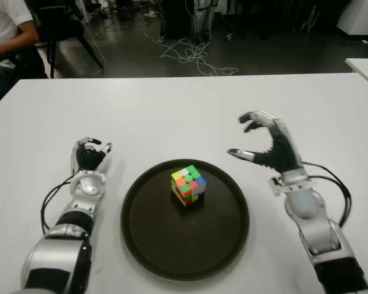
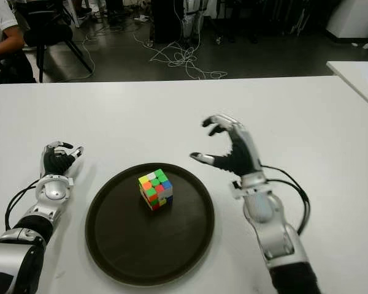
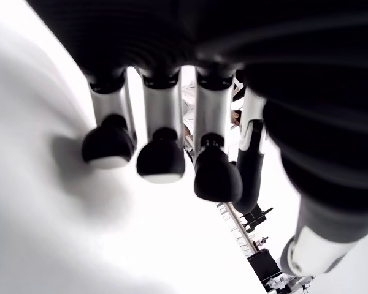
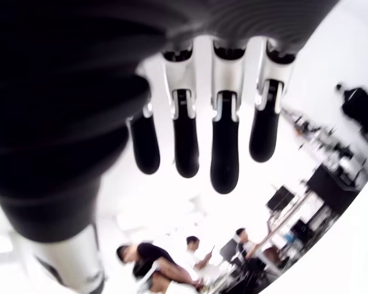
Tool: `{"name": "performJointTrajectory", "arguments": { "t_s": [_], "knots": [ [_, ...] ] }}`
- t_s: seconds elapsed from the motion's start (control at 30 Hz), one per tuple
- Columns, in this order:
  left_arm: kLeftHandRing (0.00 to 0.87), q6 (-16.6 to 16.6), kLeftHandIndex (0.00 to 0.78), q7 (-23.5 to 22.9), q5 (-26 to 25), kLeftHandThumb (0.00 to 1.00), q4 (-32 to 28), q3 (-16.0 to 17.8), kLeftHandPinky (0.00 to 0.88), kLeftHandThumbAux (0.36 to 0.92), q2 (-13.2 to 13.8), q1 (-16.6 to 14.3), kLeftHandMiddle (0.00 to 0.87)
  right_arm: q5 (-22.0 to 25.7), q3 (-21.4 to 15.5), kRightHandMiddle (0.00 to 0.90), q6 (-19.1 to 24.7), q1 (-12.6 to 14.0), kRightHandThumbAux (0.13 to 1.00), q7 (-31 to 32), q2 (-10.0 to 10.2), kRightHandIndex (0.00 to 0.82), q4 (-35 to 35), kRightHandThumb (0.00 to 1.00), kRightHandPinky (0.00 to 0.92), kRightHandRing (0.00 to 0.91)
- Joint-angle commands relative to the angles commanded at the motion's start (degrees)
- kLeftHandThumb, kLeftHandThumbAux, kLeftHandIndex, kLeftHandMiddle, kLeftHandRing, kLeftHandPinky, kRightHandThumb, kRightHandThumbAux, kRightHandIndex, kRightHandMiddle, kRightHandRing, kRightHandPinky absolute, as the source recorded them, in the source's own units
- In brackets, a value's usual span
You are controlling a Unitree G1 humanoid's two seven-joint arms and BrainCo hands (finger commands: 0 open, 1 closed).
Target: Pick up the Rubik's Cube and put it in the plate
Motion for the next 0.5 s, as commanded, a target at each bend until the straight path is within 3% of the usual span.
{"name": "performJointTrajectory", "arguments": {
  "t_s": [0.2,0.5],
  "knots": [
    [0.837,-0.79,0.442,0.17,-0.25,0.707,-0.39,0.24,0.825,0.706,-0.24,0.74,0.84,4.55,-3.66,0.82,1.51,1.97,0.789,-1.01,2.35,0.668,1.0,0.213,0.84,0.841],
    [0.845,-0.95,0.442,-0.15,-0.13,0.708,-1.84,0.08,0.837,0.705,-0.16,0.96,0.845,8.7,-7.42,0.825,0.89,2.78,0.8,-2.27,4.23,0.699,7.49,0.227,0.827,0.838]
  ]
}}
